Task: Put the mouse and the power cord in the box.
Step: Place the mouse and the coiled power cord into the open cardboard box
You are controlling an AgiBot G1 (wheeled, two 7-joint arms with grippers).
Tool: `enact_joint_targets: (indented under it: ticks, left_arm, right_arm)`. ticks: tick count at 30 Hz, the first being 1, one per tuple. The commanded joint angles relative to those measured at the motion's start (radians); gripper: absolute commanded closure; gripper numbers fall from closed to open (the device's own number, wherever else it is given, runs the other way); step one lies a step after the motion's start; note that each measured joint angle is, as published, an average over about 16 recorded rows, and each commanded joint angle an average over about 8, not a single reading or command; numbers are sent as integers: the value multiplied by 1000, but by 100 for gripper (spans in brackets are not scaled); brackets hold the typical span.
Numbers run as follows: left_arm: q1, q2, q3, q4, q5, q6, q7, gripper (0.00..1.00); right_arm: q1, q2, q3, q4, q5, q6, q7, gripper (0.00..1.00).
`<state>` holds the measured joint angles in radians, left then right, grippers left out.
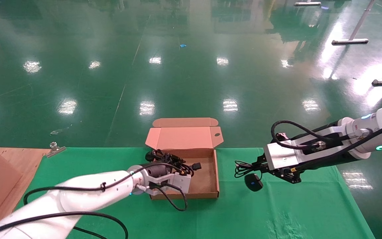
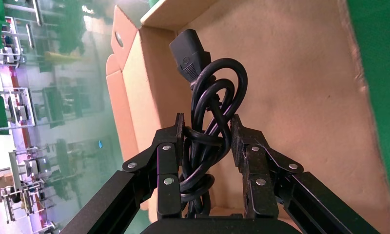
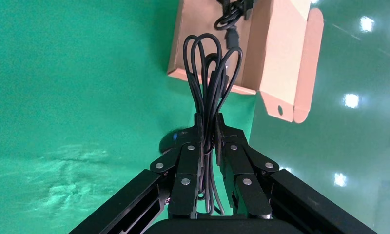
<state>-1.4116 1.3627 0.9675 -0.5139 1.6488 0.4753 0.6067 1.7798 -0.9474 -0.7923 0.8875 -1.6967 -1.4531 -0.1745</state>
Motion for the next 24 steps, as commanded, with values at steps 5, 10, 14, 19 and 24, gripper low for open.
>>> enact_joint_targets:
  ticks: [5, 10, 14, 19, 24]
  left_arm:
    - [-12, 1, 34, 28, -65, 10, 22, 0]
    - [-18, 1, 61, 39, -108, 3, 42, 0]
    - [-23, 1, 82, 45, -139, -2, 55, 0]
    - [-28, 1, 106, 52, -174, -7, 69, 0]
    - [-54, -21, 89, 70, -265, 67, 44, 0]
  right_arm:
    - [-6, -27, -5, -81, -1, 15, -53, 100]
    - [-7, -44, -8, -124, 1, 16, -78, 100]
    - [-4, -53, -9, -141, 3, 12, -85, 100]
    - [8, -67, -8, -147, 8, 7, -82, 100]
    - [32, -104, -5, -153, 10, 16, -79, 100]
